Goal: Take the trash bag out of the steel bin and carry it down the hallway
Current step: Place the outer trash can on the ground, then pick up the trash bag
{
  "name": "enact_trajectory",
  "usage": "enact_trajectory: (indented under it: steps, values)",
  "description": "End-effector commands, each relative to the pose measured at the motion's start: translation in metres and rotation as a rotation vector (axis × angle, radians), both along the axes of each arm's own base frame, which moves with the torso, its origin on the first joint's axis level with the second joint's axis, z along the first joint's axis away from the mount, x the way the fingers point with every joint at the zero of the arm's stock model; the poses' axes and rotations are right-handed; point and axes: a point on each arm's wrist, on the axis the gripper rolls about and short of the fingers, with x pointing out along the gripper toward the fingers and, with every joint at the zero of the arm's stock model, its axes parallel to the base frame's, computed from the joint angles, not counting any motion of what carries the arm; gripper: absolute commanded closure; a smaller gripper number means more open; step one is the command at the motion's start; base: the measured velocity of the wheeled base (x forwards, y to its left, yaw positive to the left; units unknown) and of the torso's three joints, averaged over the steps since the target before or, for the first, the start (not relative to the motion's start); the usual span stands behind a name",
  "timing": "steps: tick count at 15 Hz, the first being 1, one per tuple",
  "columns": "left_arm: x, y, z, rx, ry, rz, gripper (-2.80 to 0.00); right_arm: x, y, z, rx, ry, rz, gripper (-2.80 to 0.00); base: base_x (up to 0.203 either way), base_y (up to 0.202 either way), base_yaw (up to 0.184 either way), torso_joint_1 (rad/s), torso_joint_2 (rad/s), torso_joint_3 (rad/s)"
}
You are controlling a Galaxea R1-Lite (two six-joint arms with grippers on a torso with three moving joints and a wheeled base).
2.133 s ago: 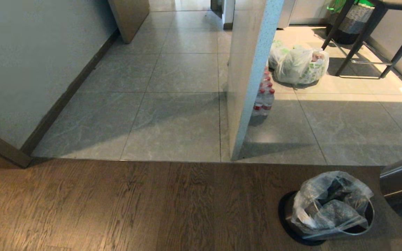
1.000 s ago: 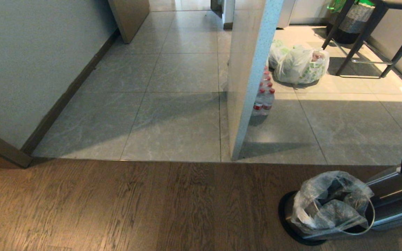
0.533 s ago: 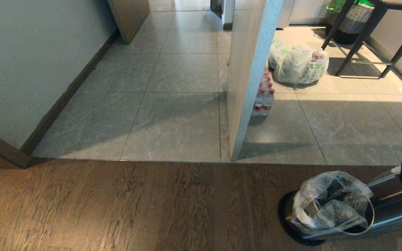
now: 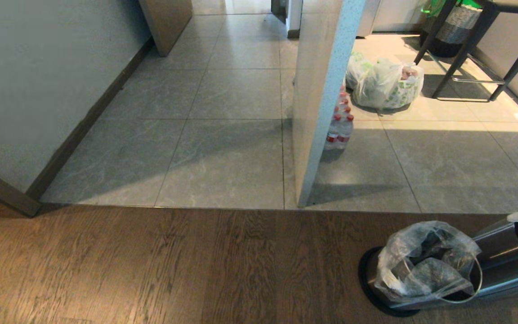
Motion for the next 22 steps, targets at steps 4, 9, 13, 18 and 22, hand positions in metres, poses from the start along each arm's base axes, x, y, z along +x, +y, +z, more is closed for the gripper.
enact_trajectory:
  steps: [4,9,13,18,22]
  values:
    - [0.000,0.000,-0.001,0.000,0.003,0.001,0.00,-0.021,0.080,0.043,0.037,0.022,0.131,0.00,0.000,0.000,0.000,0.000,0.00,0.000]
    - [0.000,0.000,-0.001,0.000,0.003,0.001,0.00,-0.057,0.116,0.022,0.054,0.131,0.225,0.00,0.000,0.000,0.000,0.000,0.00,0.000]
    - [0.000,0.000,-0.001,0.000,0.005,0.001,0.00,-0.070,0.126,0.003,-0.017,0.159,0.346,0.00,0.000,0.000,0.000,0.000,0.00,0.000]
    - [0.000,0.000,-0.001,0.000,0.003,0.001,0.00,-0.091,0.144,-0.011,-0.080,0.218,0.528,-2.80,0.000,0.000,0.000,0.000,0.00,0.000]
    - [0.000,0.000,-0.001,0.000,0.003,0.000,0.00,-0.096,0.148,-0.020,-0.129,0.197,0.677,-2.80,0.000,0.000,0.000,0.000,0.00,0.000]
